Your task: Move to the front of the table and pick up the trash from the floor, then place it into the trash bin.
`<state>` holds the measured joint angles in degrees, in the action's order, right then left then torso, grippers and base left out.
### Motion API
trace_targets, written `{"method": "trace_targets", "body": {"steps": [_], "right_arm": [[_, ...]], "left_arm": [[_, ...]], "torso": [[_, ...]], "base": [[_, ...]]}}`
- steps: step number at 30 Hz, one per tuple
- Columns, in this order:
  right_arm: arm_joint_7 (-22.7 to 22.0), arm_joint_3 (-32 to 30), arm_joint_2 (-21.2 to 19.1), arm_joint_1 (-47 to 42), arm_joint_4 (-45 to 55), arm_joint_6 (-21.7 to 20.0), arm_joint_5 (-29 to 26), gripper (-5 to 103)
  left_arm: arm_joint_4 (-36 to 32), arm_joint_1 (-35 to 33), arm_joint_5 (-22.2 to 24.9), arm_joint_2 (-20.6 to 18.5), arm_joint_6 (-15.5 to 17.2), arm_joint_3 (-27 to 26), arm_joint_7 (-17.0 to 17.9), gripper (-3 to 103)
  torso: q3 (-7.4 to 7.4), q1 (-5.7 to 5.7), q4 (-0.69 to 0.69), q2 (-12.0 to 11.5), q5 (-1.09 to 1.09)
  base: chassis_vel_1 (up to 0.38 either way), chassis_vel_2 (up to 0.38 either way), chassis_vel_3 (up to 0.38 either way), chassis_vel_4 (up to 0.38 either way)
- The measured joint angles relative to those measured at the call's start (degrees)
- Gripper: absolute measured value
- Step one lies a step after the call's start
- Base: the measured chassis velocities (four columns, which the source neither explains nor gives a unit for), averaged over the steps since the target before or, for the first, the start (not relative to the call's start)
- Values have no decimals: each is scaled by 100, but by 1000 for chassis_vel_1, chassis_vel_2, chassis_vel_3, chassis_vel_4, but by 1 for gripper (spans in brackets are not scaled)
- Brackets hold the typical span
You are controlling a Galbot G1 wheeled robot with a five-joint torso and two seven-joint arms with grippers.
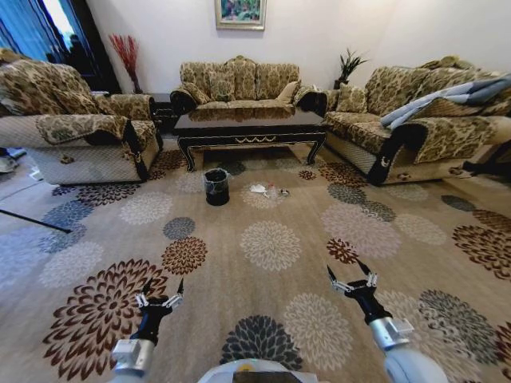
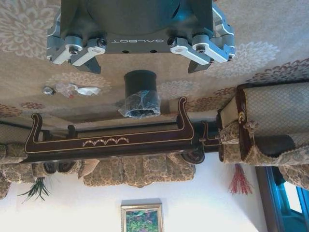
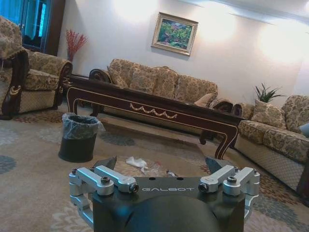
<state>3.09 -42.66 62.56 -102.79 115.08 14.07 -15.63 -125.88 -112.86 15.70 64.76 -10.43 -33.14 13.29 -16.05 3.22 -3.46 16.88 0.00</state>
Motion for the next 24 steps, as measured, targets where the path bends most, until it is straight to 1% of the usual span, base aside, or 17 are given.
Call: {"method": "trace_targets", "body": {"steps": [4, 6, 10, 15, 20, 23, 24], "right_arm": [[-27, 54, -80, 102, -62, -43, -29, 100], [-109, 84, -132, 180, -119, -83, -43, 100], [-183, 128, -223, 314, -214, -146, -108, 100], [-201, 162, -323, 477, -348, -199, -248, 100], [-201, 151, -330, 488, -404, -199, -300, 100], [-195, 121, -315, 475, -441, -178, -309, 100], [-195, 121, -315, 475, -441, -178, -309, 100]], "left_arm": [[-98, -110, -17, -28, -31, -95, 4, 100], [-166, -192, -26, -37, -27, -158, 44, 100], [-155, -293, -52, -45, -28, -184, 94, 100], [-115, -421, -74, -29, -78, -158, 119, 100], [-85, -462, -127, 2, -121, -90, 127, 100], [-75, -472, -193, 43, -142, -30, 135, 100], [-75, -472, -193, 43, -142, -30, 135, 100]], "torso": [[62, -25, 0, -88, -1], [100, -44, -1, -145, 0], [155, -68, 0, -222, -1], [236, -104, 0, -340, 0], [298, -132, 0, -430, 0], [370, -154, 0, -525, 0], [370, -154, 0, -525, 0]], "base": [[0, 0, 0, 0], [0, 0, 0, 0], [0, 0, 0, 0], [0, 0, 0, 0], [0, 0, 0, 0], [0, 0, 0, 0], [0, 0, 0, 0]]}}
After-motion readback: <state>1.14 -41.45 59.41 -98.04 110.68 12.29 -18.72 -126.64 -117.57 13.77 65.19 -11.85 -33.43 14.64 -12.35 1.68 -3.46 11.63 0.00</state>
